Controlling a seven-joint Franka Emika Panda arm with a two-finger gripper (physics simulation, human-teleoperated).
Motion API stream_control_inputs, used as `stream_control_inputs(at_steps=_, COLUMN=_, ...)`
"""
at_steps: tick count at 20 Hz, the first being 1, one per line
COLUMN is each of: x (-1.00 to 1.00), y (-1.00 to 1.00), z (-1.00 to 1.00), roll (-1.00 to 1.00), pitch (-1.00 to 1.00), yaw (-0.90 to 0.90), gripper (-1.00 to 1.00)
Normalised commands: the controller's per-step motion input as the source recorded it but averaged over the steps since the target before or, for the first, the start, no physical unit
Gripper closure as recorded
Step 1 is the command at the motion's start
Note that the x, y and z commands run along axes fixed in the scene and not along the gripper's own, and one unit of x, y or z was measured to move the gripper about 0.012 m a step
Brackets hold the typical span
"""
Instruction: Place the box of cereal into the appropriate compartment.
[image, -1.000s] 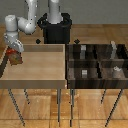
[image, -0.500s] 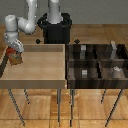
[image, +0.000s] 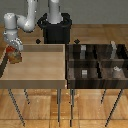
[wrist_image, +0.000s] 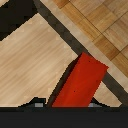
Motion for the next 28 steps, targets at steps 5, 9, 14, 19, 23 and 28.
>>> stream_control_inputs(at_steps=5, x=0.0, y=0.0, z=1.0, roll=0.0, pitch=0.0, yaw=0.0, gripper=1.0)
stream_control_inputs(at_steps=9, x=0.0, y=0.05, z=1.0, roll=0.0, pitch=0.0, yaw=0.0, gripper=1.0)
stream_control_inputs(at_steps=14, x=0.0, y=0.6, z=0.0, roll=0.0, pitch=0.0, yaw=0.0, gripper=1.0)
stream_control_inputs(at_steps=19, x=0.0, y=1.0, z=0.0, roll=0.0, pitch=0.0, yaw=0.0, gripper=1.0)
stream_control_inputs(at_steps=23, x=0.0, y=1.0, z=0.0, roll=0.0, pitch=0.0, yaw=0.0, gripper=1.0)
stream_control_inputs(at_steps=28, x=0.0, y=1.0, z=0.0, roll=0.0, pitch=0.0, yaw=0.0, gripper=1.0)
